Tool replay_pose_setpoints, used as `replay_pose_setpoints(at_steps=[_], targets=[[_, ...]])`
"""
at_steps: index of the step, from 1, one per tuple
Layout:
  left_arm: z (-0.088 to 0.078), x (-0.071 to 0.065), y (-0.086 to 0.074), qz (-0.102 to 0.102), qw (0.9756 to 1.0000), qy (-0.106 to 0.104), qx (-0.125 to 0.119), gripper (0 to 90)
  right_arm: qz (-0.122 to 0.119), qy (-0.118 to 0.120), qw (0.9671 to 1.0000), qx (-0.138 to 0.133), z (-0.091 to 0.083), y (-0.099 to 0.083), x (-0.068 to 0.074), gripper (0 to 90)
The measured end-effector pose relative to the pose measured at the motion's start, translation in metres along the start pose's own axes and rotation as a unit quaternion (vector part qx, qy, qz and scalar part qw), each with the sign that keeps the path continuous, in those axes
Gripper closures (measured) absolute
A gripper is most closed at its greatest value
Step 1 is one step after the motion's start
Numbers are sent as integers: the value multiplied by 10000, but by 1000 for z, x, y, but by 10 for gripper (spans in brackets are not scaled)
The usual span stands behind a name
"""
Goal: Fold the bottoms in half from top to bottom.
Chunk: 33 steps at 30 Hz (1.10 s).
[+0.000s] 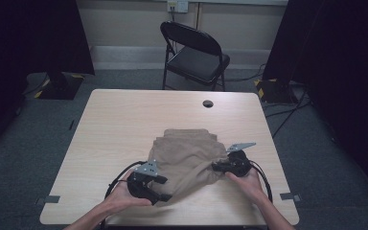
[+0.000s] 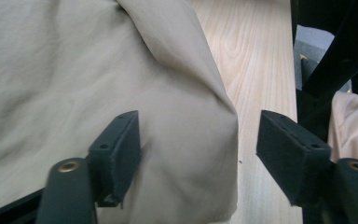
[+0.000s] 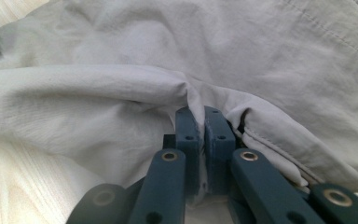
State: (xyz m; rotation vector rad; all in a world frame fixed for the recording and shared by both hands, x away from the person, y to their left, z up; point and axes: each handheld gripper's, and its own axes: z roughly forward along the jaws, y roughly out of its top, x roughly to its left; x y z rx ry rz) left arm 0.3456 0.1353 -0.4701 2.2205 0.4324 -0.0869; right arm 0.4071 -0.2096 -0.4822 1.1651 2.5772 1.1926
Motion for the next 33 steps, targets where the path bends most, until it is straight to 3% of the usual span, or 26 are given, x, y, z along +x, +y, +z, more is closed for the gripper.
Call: replay_pose_setpoints(at_steps=[7,10,13,15,17,19,24,29,33], targets=[[11,-5,-1,16,9996,275,82,304,-16,-26,10000,13,0,0,1,866],[14,-7,-1,118,9988,431,177,379,-22,-35,10000,17,0,1,1,866],[16,-8,-2,218,9978,552,280,501,-25,-45,10000,18,0,1,2,866],[13,-6,-1,339,9980,453,293,673,-30,-59,10000,24,0,1,2,866],[8,-5,1,234,9979,581,175,778,-36,-74,10000,24,0,1,2,866],[3,-4,2,110,9964,840,48,790,-42,-90,9999,33,0,1,3,866],[-13,6,5,-219,9965,755,-280,794,-127,-51,9999,103,-1,2,7,867],[-27,5,14,-239,9958,712,-524,796,-290,17,9996,62,-4,5,13,867],[-39,1,17,-253,9953,691,-624,797,-284,135,9993,-180,-18,9,17,867]])
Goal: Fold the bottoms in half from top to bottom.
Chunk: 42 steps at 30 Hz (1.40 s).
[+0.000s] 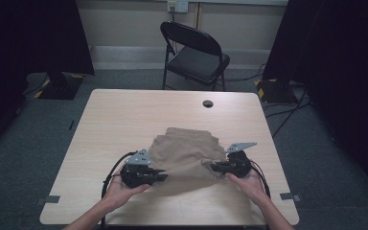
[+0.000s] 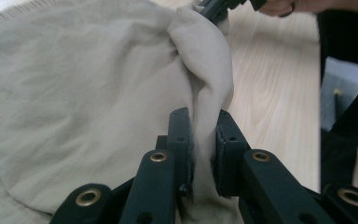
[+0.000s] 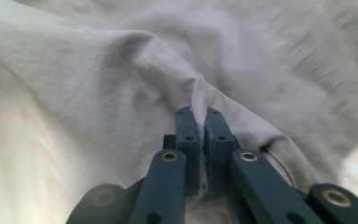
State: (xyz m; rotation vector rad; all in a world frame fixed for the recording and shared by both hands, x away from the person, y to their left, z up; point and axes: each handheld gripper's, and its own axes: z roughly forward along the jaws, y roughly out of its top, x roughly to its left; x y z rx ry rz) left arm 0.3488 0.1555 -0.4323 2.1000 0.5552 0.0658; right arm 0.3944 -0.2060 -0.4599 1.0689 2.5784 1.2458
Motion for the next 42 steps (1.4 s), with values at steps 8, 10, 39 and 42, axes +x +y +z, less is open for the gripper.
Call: replay_pose_setpoints(at_steps=[8,10,39,42], targets=[[-22,13,14,-221,9981,261,-517,798,-181,-123,9968,-772,-35,16,11,868],[-24,16,18,-231,9976,309,-583,798,-226,-189,9955,-897,-40,22,13,868],[-49,48,51,-656,9936,620,-677,798,-292,-327,9909,-1274,-44,68,16,868],[-37,64,49,-770,9934,638,-557,797,-228,-419,9924,-1137,-30,69,5,867]])
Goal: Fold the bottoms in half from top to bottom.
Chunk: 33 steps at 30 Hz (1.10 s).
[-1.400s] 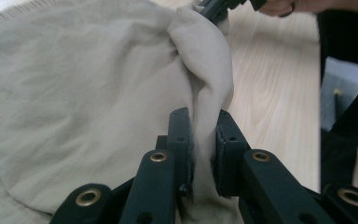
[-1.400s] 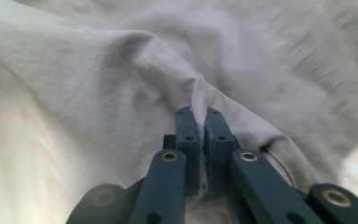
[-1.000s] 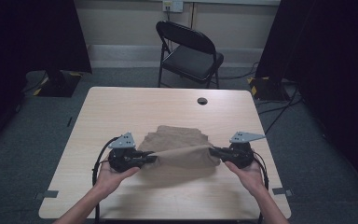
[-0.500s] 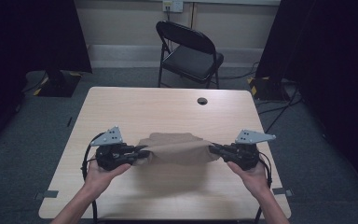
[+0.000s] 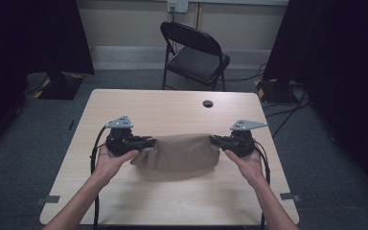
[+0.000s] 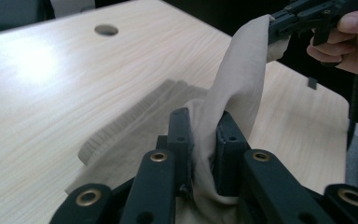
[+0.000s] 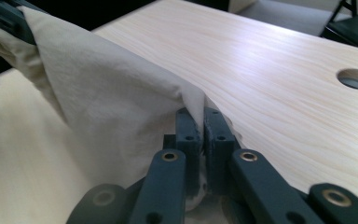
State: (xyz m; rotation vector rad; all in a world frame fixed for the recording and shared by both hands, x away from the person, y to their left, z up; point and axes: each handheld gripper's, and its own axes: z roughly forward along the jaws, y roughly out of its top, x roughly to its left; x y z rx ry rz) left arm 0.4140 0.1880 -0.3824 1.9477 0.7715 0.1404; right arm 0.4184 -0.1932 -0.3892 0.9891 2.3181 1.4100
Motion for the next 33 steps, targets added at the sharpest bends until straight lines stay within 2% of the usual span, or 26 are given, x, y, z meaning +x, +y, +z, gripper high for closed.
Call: replay_pose_setpoints(at_steps=[2,5,10,14,17,21,27,31,33], targets=[[8,8,-1,-76,9999,32,69,797,83,-41,9999,55,8,-2,-7,867],[19,20,-2,-164,9996,116,175,797,74,-118,9997,199,19,-4,-15,865],[37,42,-5,-454,9983,185,330,797,204,-200,9990,346,43,-8,-29,861],[45,55,-11,-503,9972,291,473,797,258,-243,9985,423,58,-10,-36,853],[53,64,-16,-613,9964,286,502,796,323,-313,9979,460,68,-14,-40,832],[61,72,-20,-727,9955,275,538,795,423,-432,9966,558,80,-21,-45,814],[71,83,-28,-895,9936,320,614,795,400,-591,9953,655,90,-26,-49,790],[77,86,-33,-938,9927,356,670,795,428,-599,9940,804,98,-31,-50,795],[78,87,-35,-895,9931,347,669,796,434,-582,9936,863,101,-34,-50,797]])
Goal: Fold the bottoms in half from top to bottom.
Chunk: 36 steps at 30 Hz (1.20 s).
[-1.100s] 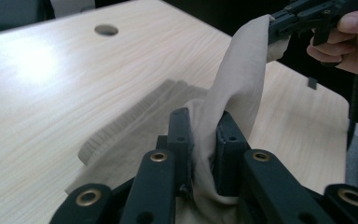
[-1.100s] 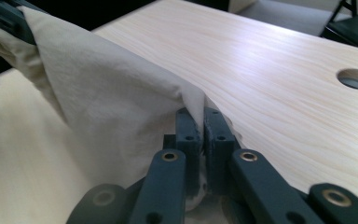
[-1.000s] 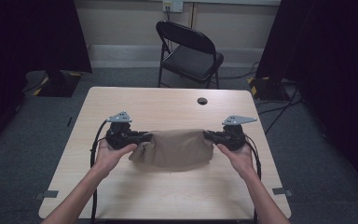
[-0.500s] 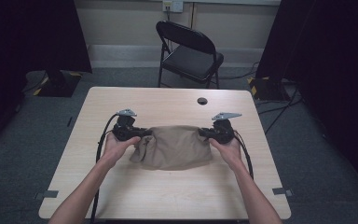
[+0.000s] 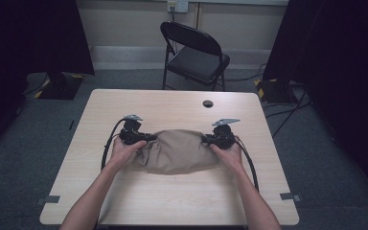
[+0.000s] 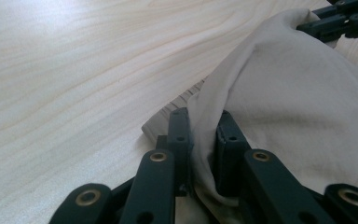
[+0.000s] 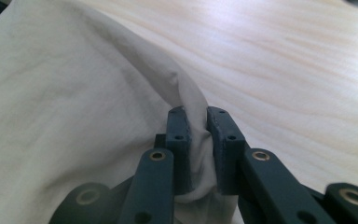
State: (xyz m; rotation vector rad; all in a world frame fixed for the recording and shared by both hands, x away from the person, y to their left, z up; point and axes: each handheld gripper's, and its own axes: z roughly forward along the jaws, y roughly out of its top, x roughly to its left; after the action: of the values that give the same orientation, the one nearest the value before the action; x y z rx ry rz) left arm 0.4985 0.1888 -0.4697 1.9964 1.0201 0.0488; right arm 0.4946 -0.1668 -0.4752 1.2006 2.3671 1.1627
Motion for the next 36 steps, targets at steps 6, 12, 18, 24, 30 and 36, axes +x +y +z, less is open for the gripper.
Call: replay_pose_setpoints(at_steps=[6,12,18,24,30,36], targets=[[1,-2,-10,7,9999,-67,-75,799,-25,-32,10000,75,0,-7,5,796],[-5,-18,-16,347,9990,-113,242,800,-75,123,9996,252,-8,-19,12,788],[-12,-23,-17,435,9988,18,239,794,-451,214,9973,546,-24,-22,25,717],[-23,-21,-10,341,9994,14,-69,684,-248,41,9996,161,-38,-13,20,567],[-34,-26,-8,423,9987,42,-280,602,-215,10,9997,-151,-55,-9,19,520],[-52,-35,-2,526,9968,123,-590,543,-210,21,9981,-586,-76,-4,25,521]])
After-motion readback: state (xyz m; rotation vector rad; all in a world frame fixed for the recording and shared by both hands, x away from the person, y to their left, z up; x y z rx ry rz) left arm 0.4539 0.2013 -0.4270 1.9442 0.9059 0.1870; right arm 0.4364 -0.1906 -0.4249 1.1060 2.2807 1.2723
